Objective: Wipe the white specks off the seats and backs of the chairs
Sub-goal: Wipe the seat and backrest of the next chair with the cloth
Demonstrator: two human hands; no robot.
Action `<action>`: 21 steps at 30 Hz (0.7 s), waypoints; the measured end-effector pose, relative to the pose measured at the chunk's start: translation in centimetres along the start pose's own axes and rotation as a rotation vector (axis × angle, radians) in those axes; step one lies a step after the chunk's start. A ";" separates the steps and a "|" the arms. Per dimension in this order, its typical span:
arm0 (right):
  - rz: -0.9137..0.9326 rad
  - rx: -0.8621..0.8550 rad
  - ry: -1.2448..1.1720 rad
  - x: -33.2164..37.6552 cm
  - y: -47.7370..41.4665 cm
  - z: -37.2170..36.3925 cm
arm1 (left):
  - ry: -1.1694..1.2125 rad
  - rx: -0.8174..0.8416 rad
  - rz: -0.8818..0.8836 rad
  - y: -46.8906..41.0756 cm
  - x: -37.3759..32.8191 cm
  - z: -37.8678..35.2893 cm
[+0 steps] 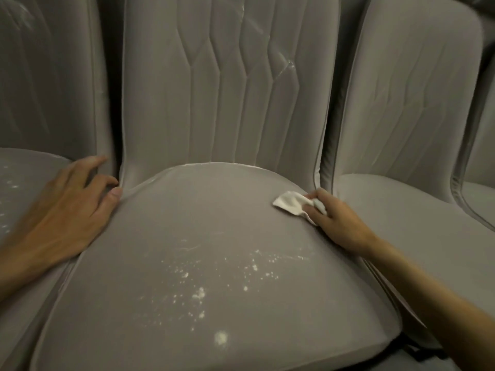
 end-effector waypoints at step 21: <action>0.172 0.046 0.006 4.9 6.2 -2.7 | 0.131 -0.030 0.052 0.0 3.0 -2.7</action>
Point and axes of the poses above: each hand's wrist, its own y-axis away from the middle knuckle, its own z-axis out of the back of the hand, x = y × z, the point moved 3 cm from there along -y, towards the middle knuckle
